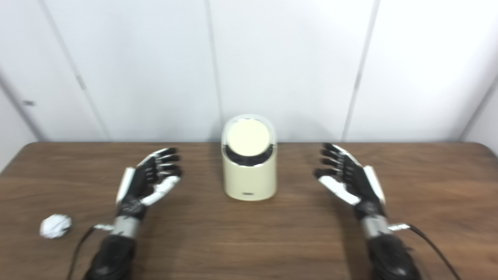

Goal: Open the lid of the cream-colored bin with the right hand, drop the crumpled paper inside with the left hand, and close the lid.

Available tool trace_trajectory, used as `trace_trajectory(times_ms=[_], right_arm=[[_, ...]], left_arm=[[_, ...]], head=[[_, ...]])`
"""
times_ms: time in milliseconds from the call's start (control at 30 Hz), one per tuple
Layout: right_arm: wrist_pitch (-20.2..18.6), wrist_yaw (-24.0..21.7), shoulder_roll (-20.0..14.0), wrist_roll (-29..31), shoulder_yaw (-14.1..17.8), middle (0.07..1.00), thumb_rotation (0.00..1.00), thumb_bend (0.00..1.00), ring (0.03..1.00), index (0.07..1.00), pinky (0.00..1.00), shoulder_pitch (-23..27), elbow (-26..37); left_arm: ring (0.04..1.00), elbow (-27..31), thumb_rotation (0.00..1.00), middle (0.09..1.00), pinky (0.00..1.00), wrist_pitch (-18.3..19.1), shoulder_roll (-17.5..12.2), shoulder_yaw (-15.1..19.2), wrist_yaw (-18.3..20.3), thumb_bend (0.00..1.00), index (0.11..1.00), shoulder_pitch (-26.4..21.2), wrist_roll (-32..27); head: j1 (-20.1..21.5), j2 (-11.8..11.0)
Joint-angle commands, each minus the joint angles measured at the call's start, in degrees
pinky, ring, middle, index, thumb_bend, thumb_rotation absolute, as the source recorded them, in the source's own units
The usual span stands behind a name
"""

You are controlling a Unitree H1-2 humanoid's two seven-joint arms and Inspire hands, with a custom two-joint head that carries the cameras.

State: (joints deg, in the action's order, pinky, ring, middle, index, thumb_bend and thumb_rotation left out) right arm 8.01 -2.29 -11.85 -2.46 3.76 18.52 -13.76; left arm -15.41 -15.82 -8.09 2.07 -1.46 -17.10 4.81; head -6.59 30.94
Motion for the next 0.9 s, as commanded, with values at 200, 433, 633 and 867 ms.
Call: trace_trajectory(times_ms=[200,433,633,867], right_arm=[[2.6,0.3,-1.1,0.2,0.4,0.809,0.57,0.68,0.787,0.826,0.74,1.7,1.0],[1.6,0.8,0.1,-0.5,-0.1,0.81,0.55,0.66,0.78,0.834,0.73,1.7,2.7],[1.1,1.1,0.9,-0.9,-0.1,0.813,0.56,0.66,0.776,0.841,0.7,1.7,3.6],[0.5,1.2,1.2,-1.2,-0.2,0.816,0.56,0.65,0.778,0.84,0.69,1.7,4.5]], left_arm=[[0.655,3.4,0.41,0.751,0.53,0.4,-0.1,0.1,0.0,0.64,0.786,-1.9,-0.2],[0.654,2.6,0.39,0.742,0.53,-0.7,-1.5,0.7,0.3,0.63,0.785,-2.0,-0.5],[0.662,2.0,0.41,0.739,0.53,-1.3,-2.4,0.7,0.5,0.65,0.786,-2.2,-0.7],[0.657,2.2,0.42,0.733,0.53,-1.1,-1.9,0.6,0.1,0.66,0.778,-2.1,-0.5]], head=[[3.9,0.3],[8.9,0.3],[10.2,0.4],[9.3,0.1]])
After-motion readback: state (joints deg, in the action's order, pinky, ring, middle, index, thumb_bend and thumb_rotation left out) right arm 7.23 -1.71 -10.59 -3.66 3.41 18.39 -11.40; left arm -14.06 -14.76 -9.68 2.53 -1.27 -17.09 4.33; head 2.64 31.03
